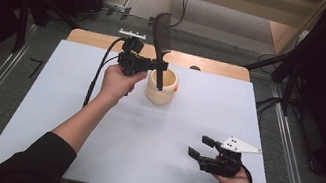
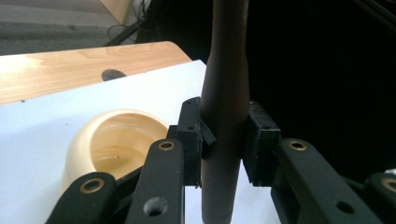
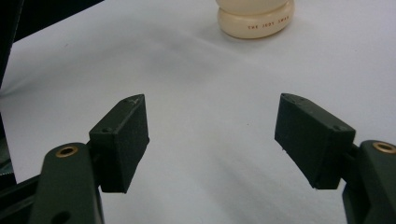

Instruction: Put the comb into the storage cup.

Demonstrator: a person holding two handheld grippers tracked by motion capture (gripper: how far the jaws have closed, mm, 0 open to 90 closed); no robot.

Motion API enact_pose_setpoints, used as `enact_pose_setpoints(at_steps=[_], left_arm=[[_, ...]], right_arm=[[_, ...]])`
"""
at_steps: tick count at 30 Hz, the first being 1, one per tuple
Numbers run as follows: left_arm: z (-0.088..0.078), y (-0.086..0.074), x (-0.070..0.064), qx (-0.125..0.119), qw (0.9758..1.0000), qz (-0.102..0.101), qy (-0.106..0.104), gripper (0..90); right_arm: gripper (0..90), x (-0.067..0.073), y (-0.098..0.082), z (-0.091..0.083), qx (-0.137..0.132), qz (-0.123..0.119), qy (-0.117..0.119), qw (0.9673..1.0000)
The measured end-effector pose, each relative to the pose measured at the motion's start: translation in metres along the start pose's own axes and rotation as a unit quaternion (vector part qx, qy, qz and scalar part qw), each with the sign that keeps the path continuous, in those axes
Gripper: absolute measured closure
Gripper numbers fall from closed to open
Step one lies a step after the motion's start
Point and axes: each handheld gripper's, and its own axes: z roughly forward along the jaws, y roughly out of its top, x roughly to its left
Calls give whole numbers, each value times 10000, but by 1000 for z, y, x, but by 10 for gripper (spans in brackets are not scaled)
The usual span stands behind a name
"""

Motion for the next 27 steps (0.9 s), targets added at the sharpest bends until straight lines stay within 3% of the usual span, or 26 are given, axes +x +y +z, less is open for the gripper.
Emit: enact_pose_setpoints(at_steps=[17,27], left_arm=[[15,5,11,-313,9978,279,516,724],[21,4,23,-496,9968,256,574,724]], right_arm=[[241,1,2,0,-23,-2,55,10000],[241,1,1,1,21,-47,44,10000]])
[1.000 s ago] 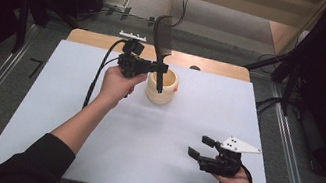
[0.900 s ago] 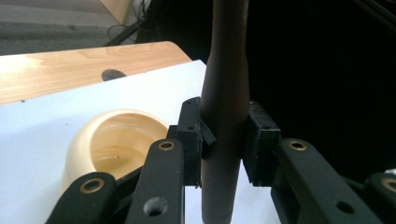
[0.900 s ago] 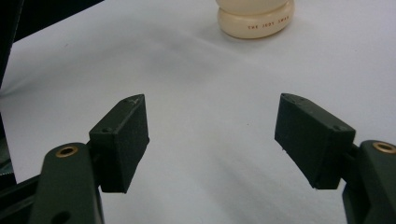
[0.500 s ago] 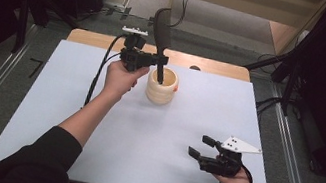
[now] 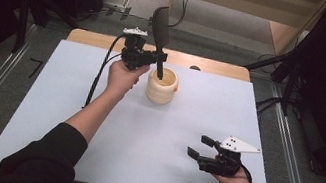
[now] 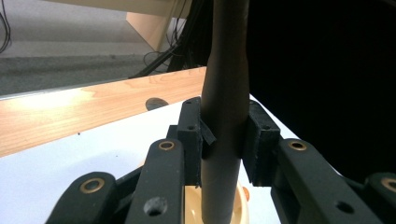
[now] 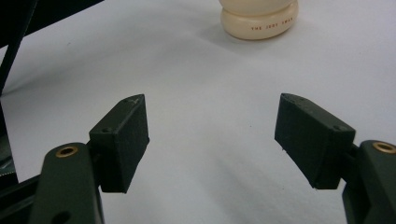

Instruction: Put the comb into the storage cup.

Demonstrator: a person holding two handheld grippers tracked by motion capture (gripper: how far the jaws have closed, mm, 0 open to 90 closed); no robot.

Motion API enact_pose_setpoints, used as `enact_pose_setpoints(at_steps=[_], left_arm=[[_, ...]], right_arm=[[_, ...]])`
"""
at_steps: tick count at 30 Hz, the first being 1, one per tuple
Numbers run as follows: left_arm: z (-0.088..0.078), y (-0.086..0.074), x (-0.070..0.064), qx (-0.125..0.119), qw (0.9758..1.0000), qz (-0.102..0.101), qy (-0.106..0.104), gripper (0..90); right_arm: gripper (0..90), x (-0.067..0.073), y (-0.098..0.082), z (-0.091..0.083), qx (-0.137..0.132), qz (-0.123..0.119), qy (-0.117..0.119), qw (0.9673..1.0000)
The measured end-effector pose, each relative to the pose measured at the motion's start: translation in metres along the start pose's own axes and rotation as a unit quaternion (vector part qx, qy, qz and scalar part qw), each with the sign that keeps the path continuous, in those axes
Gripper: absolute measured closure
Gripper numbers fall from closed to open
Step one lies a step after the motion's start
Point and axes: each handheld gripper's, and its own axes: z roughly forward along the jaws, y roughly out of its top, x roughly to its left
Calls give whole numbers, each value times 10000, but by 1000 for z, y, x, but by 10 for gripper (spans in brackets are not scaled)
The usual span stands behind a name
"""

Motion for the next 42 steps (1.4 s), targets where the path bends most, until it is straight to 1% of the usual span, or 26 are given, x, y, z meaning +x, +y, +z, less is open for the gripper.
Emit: enact_pose_setpoints(at_steps=[4,5,9,14,18,22,25,32,36,38,42], left_arm=[[4,-2,1,-9,10000,88,29,724],[5,-2,1,-4,10000,75,39,724],[9,-5,2,68,9998,152,95,724],[13,-7,2,103,9998,130,85,724],[17,-9,1,150,9996,191,108,723],[20,-11,1,178,9996,184,106,723],[23,-12,1,235,9994,222,131,723],[29,-16,1,245,9991,308,158,723],[32,-19,2,320,9986,374,188,723],[34,-21,3,335,9986,374,182,723],[36,-23,2,397,9981,435,194,723]], right_arm=[[241,0,0,0,3,25,7,10000],[241,0,0,0,4,14,1,10000],[241,0,0,0,0,8,12,10000],[241,0,0,0,-5,10,19,10000],[242,0,1,-1,-36,-11,1,10000],[242,1,0,-1,-30,-33,11,10000],[242,0,0,-1,-55,-26,0,10000],[242,0,0,-2,-48,-32,-7,10000],[242,0,-1,-2,-56,-17,-3,10000],[242,0,-1,-3,-57,5,-6,10000],[242,0,-1,-2,-45,-19,-20,10000]])
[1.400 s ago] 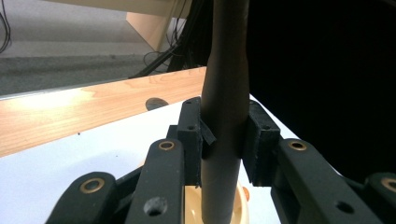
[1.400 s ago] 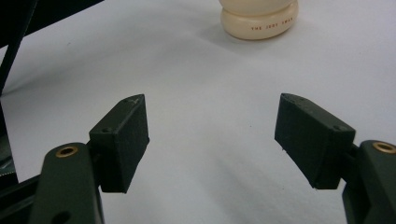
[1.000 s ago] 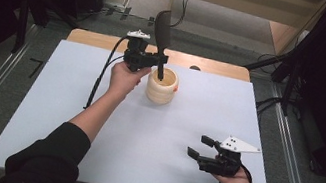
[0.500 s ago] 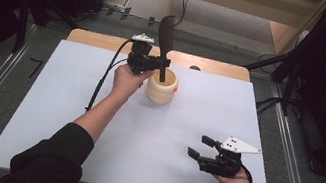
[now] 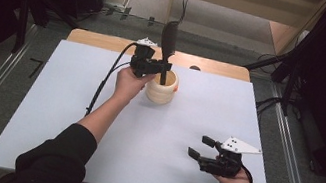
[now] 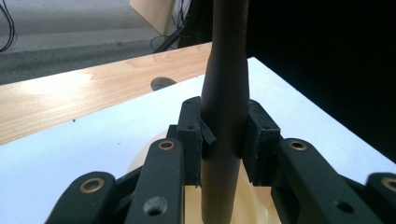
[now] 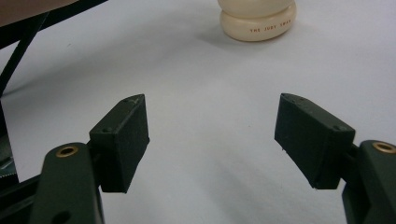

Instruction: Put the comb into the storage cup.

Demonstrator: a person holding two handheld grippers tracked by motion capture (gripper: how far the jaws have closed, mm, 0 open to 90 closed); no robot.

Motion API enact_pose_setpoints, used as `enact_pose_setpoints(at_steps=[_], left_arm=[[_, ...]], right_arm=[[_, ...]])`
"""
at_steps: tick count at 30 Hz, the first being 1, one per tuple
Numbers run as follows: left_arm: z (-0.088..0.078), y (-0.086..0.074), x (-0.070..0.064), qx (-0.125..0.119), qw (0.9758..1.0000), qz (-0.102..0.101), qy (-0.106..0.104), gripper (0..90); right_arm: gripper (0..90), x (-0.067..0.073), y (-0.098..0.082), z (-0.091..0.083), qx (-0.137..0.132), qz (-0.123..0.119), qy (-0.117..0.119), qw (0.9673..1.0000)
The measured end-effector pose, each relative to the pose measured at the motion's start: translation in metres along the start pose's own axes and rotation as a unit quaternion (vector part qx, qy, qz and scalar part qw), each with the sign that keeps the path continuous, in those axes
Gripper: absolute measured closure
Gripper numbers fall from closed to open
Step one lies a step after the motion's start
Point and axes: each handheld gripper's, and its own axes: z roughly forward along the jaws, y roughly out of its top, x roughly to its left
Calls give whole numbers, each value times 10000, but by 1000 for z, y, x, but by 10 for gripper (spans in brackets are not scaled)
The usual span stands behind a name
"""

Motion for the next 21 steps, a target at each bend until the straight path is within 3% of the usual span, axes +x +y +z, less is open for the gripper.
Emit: enact_pose_setpoints(at_steps=[8,21], left_arm=[[4,-5,1,89,9999,63,40,723],[5,-15,7,43,10000,-34,-12,722]], right_arm=[[242,0,0,0,-3,5,-3,10000],[242,0,0,0,1,4,-6,10000]])
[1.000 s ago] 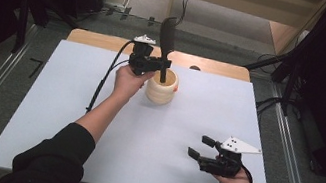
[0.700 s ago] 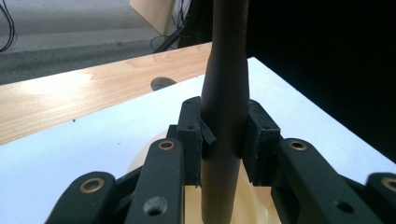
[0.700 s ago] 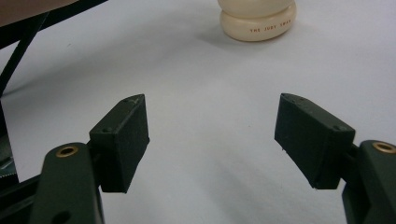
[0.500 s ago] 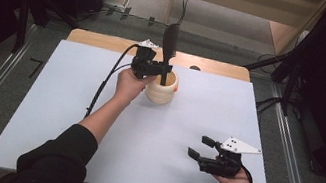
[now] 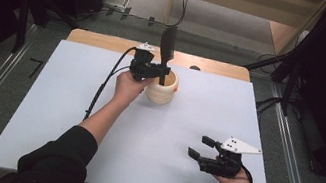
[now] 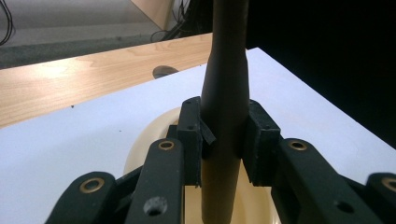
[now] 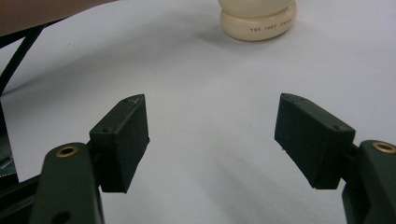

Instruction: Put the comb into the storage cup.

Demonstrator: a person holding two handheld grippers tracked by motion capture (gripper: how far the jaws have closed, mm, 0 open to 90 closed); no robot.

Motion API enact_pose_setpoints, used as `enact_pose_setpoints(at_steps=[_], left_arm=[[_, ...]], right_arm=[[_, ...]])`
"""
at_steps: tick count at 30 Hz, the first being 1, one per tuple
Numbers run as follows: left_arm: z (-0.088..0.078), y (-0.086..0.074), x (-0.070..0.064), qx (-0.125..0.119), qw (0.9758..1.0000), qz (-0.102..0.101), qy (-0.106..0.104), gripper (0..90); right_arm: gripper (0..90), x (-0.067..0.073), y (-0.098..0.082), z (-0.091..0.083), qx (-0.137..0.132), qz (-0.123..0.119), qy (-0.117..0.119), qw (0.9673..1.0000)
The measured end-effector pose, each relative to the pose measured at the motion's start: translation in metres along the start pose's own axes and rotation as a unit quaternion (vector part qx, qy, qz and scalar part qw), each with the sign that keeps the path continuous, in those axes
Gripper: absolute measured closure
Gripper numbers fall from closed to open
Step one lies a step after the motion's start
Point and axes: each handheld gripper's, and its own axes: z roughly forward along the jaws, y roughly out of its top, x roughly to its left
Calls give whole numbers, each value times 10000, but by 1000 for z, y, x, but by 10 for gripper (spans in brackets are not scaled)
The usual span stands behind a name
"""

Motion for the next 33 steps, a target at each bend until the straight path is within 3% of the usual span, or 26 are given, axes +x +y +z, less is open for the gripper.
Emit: enact_pose_setpoints(at_steps=[10,21,25,27,29,33], left_arm=[[2,-4,1,26,10000,-25,-53,721],[1,-6,1,125,9998,138,-62,717],[-4,-5,-2,-5,9993,361,-29,574],[-7,-3,-3,-16,9991,413,-18,543],[-9,-2,-2,21,9994,345,-14,478],[-13,0,2,13,9998,169,-103,430]], right_arm=[[242,0,0,0,-3,-7,-4,10000],[243,0,0,0,1,-1,14,10000],[244,0,0,0,7,-1,22,10000],[245,0,0,0,1,7,25,10000],[245,1,0,0,18,14,25,10000],[245,1,0,-1,13,0,0,10000]])
